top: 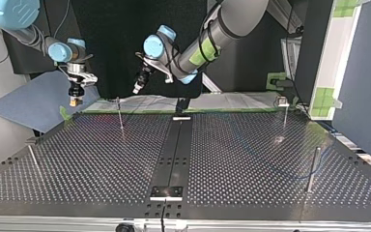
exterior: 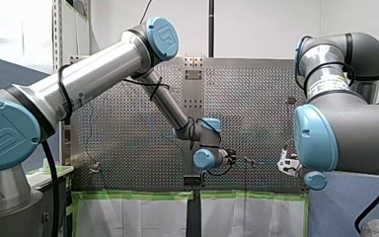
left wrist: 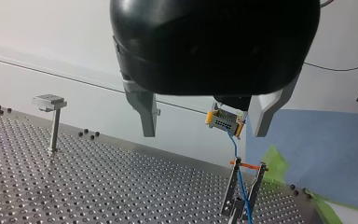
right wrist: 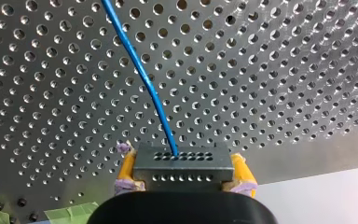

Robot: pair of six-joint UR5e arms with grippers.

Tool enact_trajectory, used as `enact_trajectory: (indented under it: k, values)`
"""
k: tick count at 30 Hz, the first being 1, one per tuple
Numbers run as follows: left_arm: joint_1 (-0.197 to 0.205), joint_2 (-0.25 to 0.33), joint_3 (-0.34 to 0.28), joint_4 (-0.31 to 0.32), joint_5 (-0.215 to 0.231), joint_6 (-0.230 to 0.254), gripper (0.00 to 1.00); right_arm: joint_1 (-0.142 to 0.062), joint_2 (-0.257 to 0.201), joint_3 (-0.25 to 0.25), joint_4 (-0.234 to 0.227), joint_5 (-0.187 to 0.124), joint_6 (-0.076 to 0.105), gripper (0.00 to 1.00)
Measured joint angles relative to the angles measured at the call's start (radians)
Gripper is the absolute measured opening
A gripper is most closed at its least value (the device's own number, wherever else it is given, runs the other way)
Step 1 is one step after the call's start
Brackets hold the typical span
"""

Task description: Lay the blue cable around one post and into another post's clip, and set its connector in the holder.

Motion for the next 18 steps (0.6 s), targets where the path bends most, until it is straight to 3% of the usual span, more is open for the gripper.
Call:
enact_trajectory:
  k: [18]
  values:
    - [0.002,0.0,0.0,-0.012,0.001,0.0,0.98,0.0,0.002,0.0,-0.001,0.0,0.0,0.36]
